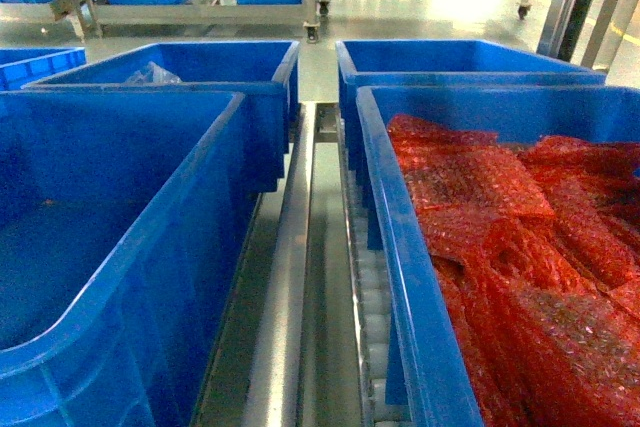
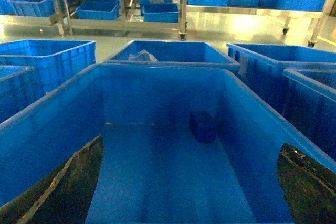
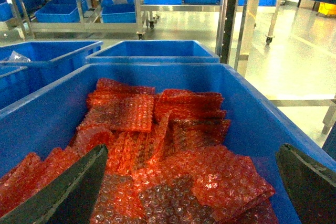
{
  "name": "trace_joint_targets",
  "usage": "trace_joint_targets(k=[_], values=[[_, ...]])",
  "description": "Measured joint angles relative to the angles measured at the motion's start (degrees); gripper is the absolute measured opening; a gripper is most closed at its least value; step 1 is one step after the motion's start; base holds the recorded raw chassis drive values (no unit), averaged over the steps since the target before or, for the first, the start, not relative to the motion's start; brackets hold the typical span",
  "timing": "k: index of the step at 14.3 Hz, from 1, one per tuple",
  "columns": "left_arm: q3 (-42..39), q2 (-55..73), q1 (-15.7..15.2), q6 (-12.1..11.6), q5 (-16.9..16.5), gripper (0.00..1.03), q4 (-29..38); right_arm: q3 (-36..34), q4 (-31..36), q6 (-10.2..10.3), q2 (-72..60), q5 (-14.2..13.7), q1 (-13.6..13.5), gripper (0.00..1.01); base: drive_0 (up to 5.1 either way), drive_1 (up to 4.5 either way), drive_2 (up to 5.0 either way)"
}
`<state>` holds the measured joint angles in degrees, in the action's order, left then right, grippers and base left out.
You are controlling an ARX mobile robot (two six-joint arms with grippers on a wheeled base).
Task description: Pick blue part to blue bin on bottom shelf
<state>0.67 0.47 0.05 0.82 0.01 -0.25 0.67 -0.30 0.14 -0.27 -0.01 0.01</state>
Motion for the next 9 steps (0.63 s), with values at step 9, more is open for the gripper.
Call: trace_joint_targets(k=[9], values=[[0.0, 0.0, 0.0, 0.0, 0.0, 0.98, 0.0, 0.0, 0.0, 0.0, 0.0, 0.0, 0.0, 0.98, 0.0, 0.0, 0.0]])
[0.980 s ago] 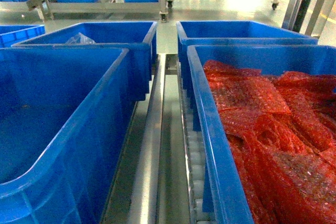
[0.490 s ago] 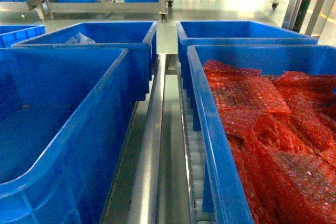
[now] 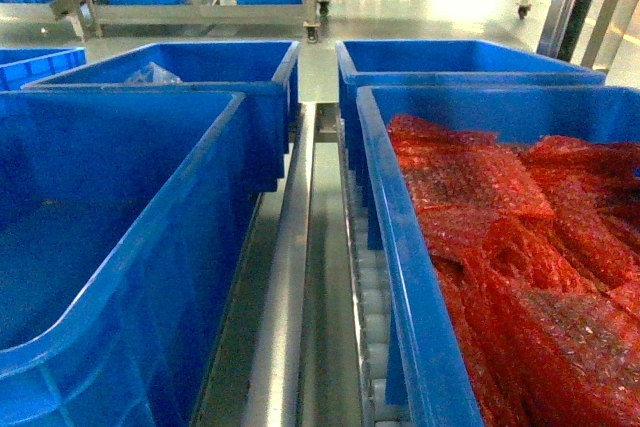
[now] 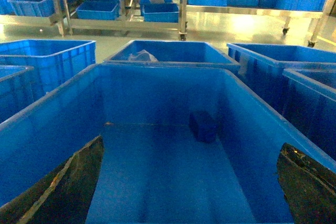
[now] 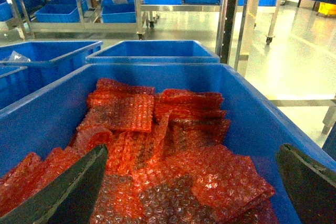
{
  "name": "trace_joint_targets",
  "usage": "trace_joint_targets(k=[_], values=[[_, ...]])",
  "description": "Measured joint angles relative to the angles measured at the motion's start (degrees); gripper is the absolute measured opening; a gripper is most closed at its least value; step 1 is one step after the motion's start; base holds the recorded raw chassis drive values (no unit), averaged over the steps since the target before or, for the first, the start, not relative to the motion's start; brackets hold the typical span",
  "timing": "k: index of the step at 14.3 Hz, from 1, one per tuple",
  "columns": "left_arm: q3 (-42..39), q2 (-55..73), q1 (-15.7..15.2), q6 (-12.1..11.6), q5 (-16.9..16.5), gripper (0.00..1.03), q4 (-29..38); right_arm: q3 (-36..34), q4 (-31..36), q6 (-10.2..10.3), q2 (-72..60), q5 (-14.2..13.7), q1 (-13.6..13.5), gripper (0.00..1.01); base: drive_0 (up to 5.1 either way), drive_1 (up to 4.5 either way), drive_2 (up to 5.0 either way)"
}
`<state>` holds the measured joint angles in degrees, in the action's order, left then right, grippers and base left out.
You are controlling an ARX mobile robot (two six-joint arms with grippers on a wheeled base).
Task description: Pick blue part to blue bin on bottom shelf
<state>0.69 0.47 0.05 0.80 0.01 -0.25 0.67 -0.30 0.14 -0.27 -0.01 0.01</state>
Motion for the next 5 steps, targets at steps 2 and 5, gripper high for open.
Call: trace_joint_targets(k=[2, 5], values=[[0.0, 0.0, 0.0, 0.0, 0.0, 0.98, 0.0, 0.0, 0.0, 0.0, 0.0, 0.0, 0.0, 0.98, 0.0, 0.0, 0.0], [0.0, 0.0, 0.0, 0.0, 0.0, 0.98, 0.0, 0.0, 0.0, 0.0, 0.0, 0.0, 0.0, 0.98, 0.0, 0.0, 0.0]])
